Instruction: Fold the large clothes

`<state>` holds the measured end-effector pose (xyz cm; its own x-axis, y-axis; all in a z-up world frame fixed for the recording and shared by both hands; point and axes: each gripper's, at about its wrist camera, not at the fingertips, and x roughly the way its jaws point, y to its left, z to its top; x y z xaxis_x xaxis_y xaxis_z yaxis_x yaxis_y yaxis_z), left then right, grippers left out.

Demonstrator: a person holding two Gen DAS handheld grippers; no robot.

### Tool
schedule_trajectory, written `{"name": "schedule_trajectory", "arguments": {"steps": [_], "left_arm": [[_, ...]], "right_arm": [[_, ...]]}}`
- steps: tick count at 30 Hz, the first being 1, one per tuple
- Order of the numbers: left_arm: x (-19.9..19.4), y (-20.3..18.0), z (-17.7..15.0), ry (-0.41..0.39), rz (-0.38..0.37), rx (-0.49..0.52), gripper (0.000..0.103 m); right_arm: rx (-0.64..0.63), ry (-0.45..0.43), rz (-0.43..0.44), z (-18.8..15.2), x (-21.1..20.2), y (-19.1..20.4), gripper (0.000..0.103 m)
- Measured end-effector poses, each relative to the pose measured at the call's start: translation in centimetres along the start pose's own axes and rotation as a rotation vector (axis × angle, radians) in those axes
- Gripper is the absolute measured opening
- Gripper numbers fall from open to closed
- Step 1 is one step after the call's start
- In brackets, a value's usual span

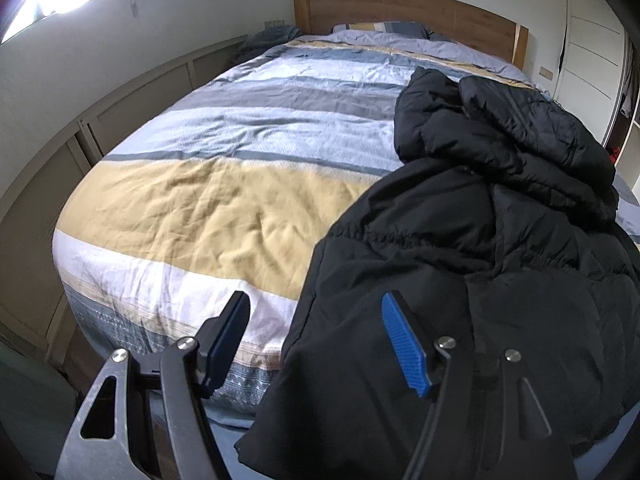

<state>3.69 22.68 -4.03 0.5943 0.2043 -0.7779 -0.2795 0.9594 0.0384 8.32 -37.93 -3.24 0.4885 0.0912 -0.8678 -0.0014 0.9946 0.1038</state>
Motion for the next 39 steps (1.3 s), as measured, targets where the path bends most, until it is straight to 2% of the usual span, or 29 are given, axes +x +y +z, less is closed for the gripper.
{"name": "schedule_trajectory", "arguments": {"steps": [25,39], "left_arm": [[3.8,0.2,-1.7,0.089,-0.046,-0.014,0.067],[5.0,0.3,-2.3,0.122,-0.049,-0.011,0.068]], "right_arm": [[-0.01,0.128,0.033,0.2,5.1,1.4,0.102],[0.037,0.179,0.073,-0.5,7.5,0.4,0.102]]}}
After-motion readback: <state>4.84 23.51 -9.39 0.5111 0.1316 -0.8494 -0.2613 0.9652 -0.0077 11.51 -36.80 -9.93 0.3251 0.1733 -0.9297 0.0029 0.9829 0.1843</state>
